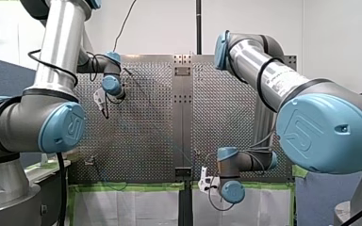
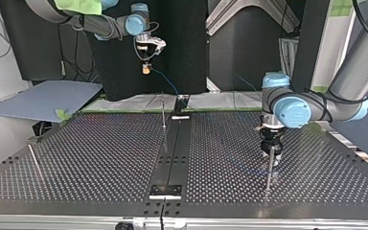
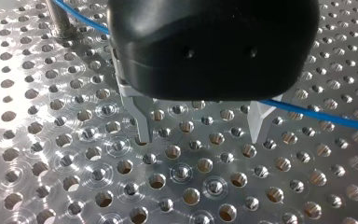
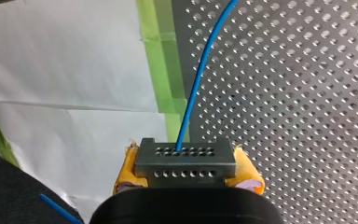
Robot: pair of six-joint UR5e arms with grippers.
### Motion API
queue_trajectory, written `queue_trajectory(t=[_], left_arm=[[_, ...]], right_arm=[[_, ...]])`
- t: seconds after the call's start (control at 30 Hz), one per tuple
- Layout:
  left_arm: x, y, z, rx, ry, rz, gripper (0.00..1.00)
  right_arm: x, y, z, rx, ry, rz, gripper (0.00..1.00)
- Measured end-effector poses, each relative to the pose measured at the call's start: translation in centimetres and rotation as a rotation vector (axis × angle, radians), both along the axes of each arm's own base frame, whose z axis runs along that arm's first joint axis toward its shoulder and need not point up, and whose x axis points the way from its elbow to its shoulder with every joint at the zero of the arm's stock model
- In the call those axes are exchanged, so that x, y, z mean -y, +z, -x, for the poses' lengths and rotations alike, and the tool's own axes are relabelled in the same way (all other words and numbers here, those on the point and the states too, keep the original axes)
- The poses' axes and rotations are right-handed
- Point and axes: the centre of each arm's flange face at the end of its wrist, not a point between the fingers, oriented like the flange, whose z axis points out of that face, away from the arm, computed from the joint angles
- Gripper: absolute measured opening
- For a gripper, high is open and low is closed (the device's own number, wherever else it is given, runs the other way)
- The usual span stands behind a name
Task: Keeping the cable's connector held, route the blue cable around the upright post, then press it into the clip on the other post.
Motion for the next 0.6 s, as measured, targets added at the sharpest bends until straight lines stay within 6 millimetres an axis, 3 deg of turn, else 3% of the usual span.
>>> queue_trajectory(t=[0.33, 0.6], left_arm=[[0.0, 0.0, 0.1, -0.003, 0.005, 0.001, 0.99], [0.0, -0.1, 0.1, -0.005, 0.011, 0.008, 0.99]], right_arm=[[1.9, 3.9, 0.2, 0.003, -0.005, 0.06, 0.0], [2.4, 4.7, 0.0, -0.023, 0.047, 0.084, 0.0]])
